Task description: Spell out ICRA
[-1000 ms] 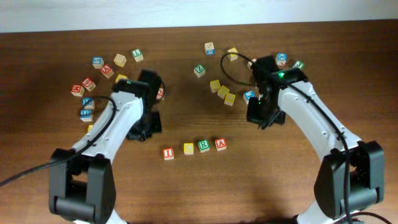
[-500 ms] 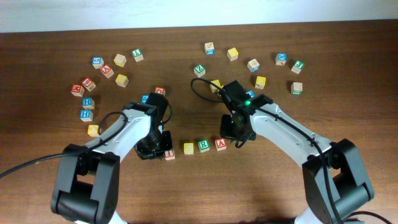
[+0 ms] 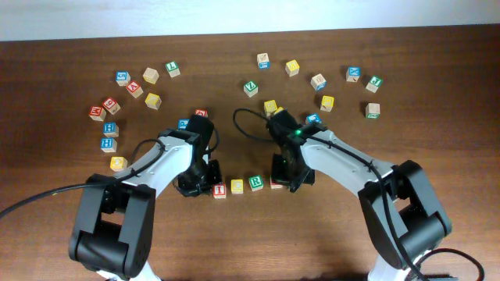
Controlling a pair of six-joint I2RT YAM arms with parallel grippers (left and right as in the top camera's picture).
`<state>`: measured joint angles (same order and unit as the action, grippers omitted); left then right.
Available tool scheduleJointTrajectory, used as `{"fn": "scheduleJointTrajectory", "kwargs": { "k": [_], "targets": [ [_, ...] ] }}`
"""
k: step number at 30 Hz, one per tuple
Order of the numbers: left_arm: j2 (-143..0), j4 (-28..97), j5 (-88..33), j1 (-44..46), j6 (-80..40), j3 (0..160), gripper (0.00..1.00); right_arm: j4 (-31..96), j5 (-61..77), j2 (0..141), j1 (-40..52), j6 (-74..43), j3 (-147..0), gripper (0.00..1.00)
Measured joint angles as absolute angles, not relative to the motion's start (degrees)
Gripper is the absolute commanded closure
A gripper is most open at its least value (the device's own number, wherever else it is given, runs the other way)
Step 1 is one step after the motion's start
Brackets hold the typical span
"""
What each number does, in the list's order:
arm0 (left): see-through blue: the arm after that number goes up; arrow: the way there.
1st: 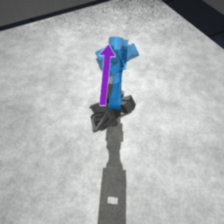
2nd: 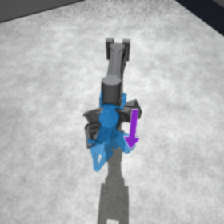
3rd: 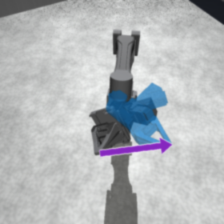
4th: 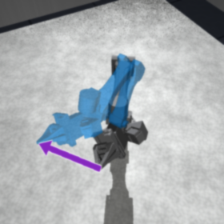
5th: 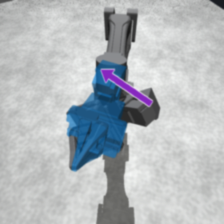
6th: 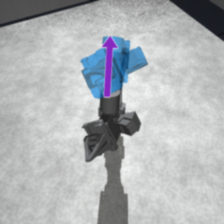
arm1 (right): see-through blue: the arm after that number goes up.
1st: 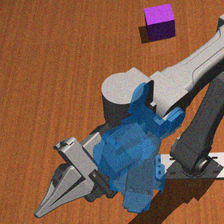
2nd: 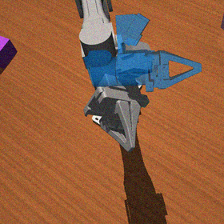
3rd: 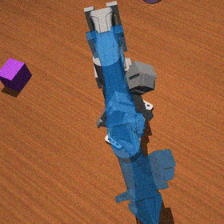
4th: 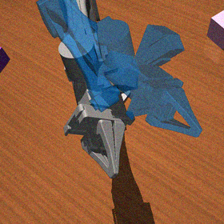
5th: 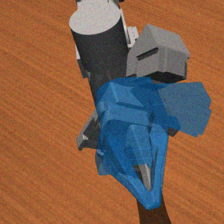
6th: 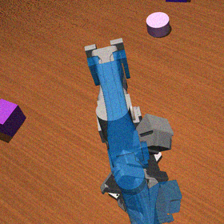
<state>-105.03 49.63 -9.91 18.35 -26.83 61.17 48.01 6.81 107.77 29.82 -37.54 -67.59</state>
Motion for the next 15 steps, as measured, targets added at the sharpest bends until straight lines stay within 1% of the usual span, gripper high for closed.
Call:
{"fn": "scheduleJointTrajectory", "kwargs": {
  "k": [5, 10, 15],
  "targets": [
    [-105.03, 47.44, -10.37, 20.84, -26.89, 61.17, 0.99, 47.7, 7.03, 107.77, 30.48, -37.52, -67.59, 0.95],
    [-105.03, 46.22, -10.37, 21.8, -29.65, 61.17, 1.0, 47.68, 7.03, 107.77, 30.48, -37.45, -67.59, 0.95],
    [-105.03, 44.66, -10.37, 21.8, -31.14, 61.17, 1.0, 44.38, 7.03, 107.77, 30.48, -31.53, -67.57, 0.94]
  ]
}}
